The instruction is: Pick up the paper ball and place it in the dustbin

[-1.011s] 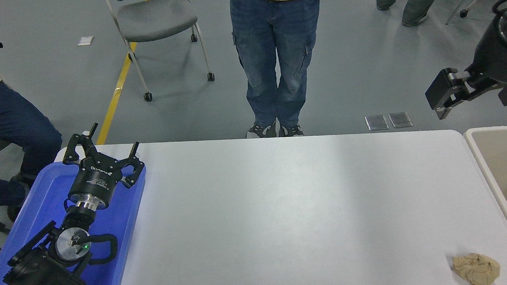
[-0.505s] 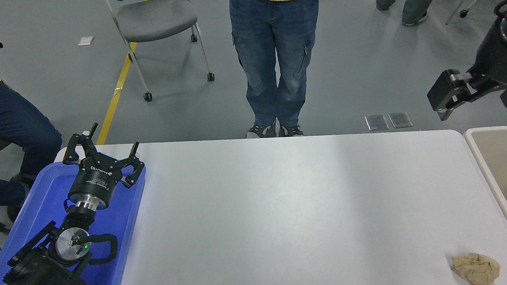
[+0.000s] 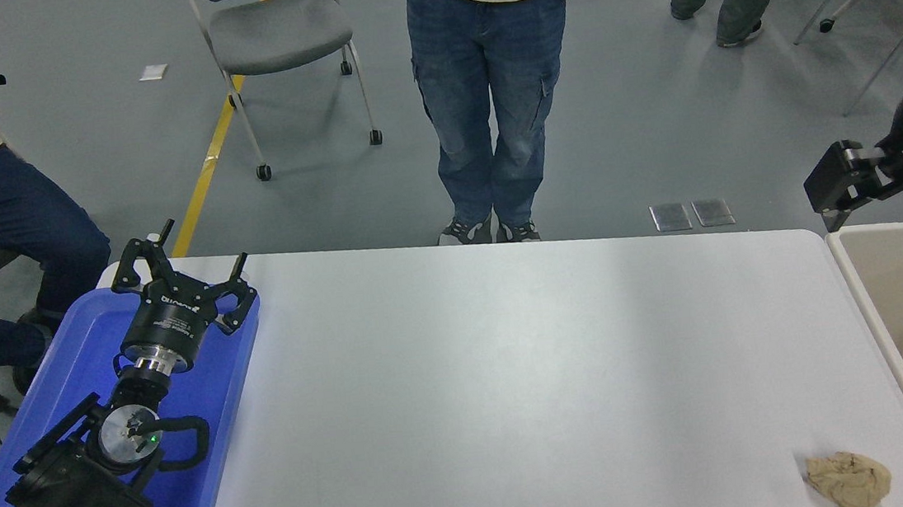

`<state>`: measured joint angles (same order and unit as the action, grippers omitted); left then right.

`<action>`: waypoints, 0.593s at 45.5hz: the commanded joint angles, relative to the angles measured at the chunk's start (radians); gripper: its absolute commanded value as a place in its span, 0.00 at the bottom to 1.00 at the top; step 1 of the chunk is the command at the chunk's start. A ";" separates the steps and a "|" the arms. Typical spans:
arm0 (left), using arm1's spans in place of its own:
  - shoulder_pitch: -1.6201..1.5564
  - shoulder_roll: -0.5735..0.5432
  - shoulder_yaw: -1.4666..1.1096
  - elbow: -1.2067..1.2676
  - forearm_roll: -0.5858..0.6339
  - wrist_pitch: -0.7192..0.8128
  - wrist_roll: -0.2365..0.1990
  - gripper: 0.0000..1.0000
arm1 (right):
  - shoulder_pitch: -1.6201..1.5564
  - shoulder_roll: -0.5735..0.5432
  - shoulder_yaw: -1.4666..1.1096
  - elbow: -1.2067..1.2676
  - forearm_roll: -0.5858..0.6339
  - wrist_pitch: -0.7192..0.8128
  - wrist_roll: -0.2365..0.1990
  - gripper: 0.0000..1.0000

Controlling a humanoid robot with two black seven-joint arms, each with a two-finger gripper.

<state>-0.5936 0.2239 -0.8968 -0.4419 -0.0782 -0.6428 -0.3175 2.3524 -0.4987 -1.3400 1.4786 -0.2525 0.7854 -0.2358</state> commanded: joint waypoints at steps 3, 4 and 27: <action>0.000 0.000 -0.001 0.000 0.000 0.000 0.000 1.00 | -0.205 -0.122 -0.022 -0.072 -0.024 0.000 -0.003 1.00; 0.000 0.000 -0.001 0.000 0.000 0.000 0.000 1.00 | -0.231 -0.132 -0.019 -0.086 -0.024 0.000 -0.003 1.00; 0.001 0.000 -0.001 0.000 0.001 0.000 0.000 1.00 | -0.583 -0.271 0.149 -0.188 -0.062 0.000 -0.002 1.00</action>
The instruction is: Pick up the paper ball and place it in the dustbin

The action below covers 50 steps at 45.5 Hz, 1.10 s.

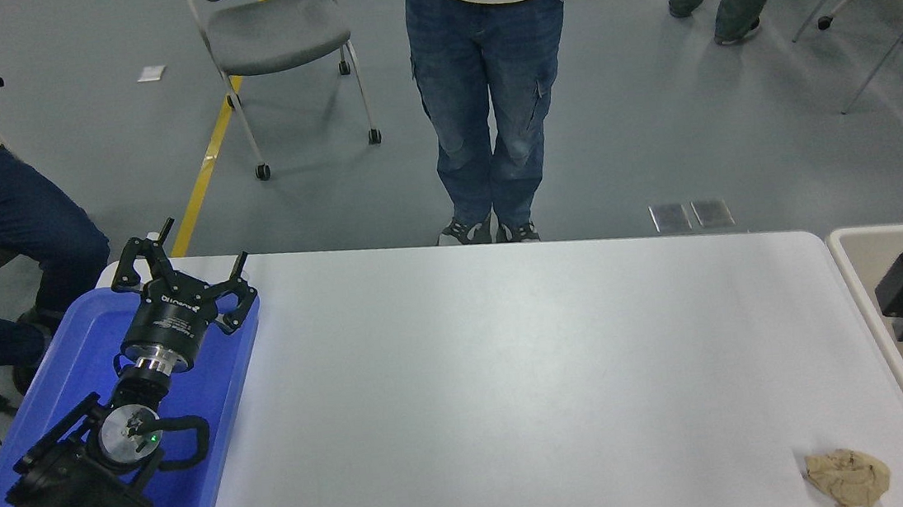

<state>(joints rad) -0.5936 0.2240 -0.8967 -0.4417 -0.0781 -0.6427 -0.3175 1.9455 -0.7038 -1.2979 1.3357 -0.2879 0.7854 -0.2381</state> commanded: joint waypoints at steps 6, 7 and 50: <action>0.000 0.000 -0.001 0.000 0.000 0.000 0.000 1.00 | -0.327 -0.075 0.227 -0.070 -0.051 -0.006 0.000 1.00; 0.000 0.000 -0.001 0.000 0.000 0.000 0.000 1.00 | -0.347 -0.077 0.245 -0.072 -0.059 -0.029 0.000 1.00; 0.000 0.000 0.001 0.000 0.000 0.000 0.000 1.00 | -0.700 0.010 0.434 -0.138 -0.091 -0.529 0.008 0.99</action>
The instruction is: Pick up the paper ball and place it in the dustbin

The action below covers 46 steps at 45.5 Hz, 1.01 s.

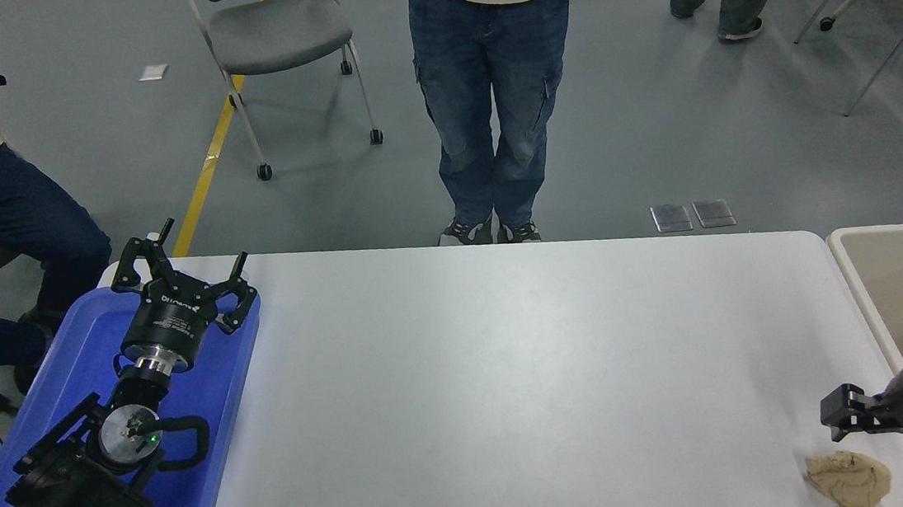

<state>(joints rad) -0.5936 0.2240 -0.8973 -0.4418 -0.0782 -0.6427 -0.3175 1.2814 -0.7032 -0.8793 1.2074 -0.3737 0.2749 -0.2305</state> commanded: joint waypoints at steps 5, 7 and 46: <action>0.000 0.000 0.000 0.000 0.000 0.000 0.000 1.00 | -0.059 0.013 0.016 -0.026 -0.005 -0.019 0.000 0.99; 0.000 0.000 0.000 0.000 0.000 0.000 0.000 1.00 | -0.066 0.019 0.016 -0.029 -0.005 -0.019 0.000 0.99; 0.001 0.000 0.001 0.000 0.000 0.000 0.000 1.00 | -0.120 0.074 0.037 -0.066 -0.005 -0.025 0.000 0.99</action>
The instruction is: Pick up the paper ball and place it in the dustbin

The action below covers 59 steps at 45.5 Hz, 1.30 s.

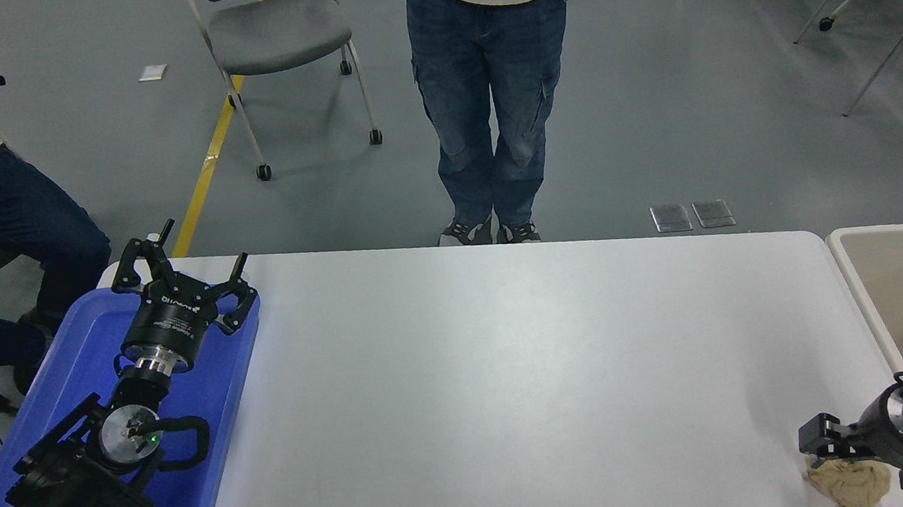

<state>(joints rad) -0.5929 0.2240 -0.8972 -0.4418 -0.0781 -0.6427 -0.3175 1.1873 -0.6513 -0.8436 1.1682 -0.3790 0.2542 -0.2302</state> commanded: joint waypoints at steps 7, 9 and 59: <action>0.001 0.000 0.000 0.000 0.000 0.000 0.000 1.00 | -0.051 0.041 0.015 -0.051 0.002 -0.007 0.000 0.98; 0.001 0.000 0.000 0.000 0.000 0.000 0.000 1.00 | -0.061 0.047 0.027 -0.059 0.002 -0.007 0.000 0.98; -0.001 0.000 0.000 0.000 0.000 0.000 0.000 1.00 | -0.038 -0.112 0.081 0.022 0.066 0.033 -0.001 0.00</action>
<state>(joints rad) -0.5937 0.2240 -0.8973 -0.4418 -0.0783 -0.6427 -0.3176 1.0933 -0.6678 -0.7590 1.1213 -0.3083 0.2644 -0.2332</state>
